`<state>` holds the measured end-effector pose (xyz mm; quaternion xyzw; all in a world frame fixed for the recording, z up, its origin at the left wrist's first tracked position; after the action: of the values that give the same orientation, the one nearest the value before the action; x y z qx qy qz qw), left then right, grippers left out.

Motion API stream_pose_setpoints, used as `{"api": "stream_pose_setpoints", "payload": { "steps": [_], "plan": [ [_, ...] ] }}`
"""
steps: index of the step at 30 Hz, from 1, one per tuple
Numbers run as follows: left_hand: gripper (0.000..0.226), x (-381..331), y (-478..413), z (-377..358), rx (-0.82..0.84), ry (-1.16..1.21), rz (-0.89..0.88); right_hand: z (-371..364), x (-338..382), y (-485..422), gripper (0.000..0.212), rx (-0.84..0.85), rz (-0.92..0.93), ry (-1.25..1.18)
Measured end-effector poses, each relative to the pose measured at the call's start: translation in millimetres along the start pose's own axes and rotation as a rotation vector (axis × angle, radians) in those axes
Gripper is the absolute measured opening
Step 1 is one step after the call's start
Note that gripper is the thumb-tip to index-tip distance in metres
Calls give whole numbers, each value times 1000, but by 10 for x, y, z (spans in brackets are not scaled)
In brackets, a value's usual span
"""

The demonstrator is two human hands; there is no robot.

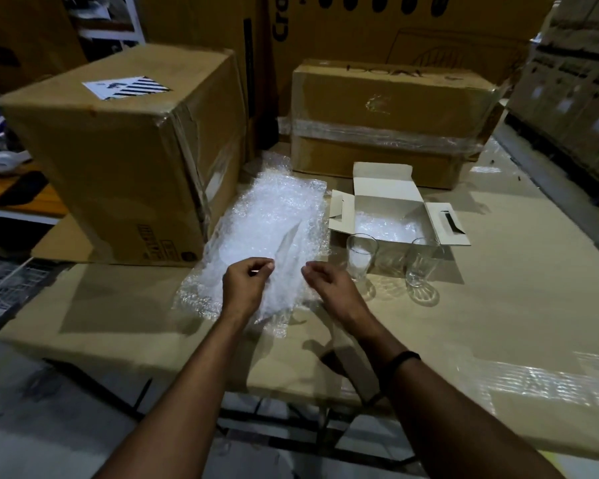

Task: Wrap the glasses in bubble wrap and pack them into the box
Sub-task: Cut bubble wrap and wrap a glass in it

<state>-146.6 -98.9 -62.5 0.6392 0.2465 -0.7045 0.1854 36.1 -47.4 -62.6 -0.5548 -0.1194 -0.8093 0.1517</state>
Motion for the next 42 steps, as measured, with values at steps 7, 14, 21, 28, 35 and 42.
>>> {"api": "stream_pose_setpoints", "payload": {
  "steps": [7,14,21,28,35,42],
  "plan": [
    [15,15,148,-83,74,-50,-24,192,36,185,14,60,-58,9],
    [27,-155,643,-513,391,-390,-572,1036,-135,574,9,144,-306,-143],
    [47,95,1051,-1233,664,-893,-443,1914,-410,531,17,137,-426,634],
    [53,148,1244,-1305,428,-1136,-134,2178,-693,404,36,-48,-312,1220],
    [67,183,1197,-1229,218,-1097,27,1447,-577,818,37,-208,338,1205],
    [54,65,1282,-945,-131,-1068,23,1367,-837,921,37,-26,223,1173]
  ]
}}
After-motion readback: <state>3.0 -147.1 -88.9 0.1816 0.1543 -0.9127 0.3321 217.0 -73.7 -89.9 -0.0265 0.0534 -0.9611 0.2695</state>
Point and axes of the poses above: each hand's wrist, its own y-axis away from the middle knuckle, its own z-axis out of the back of the hand, x = y × z, the point moved 5 cm from there along -y, towards the middle knuckle, and after that the axes turned 9 degrees about y, right-handed, at the moved point
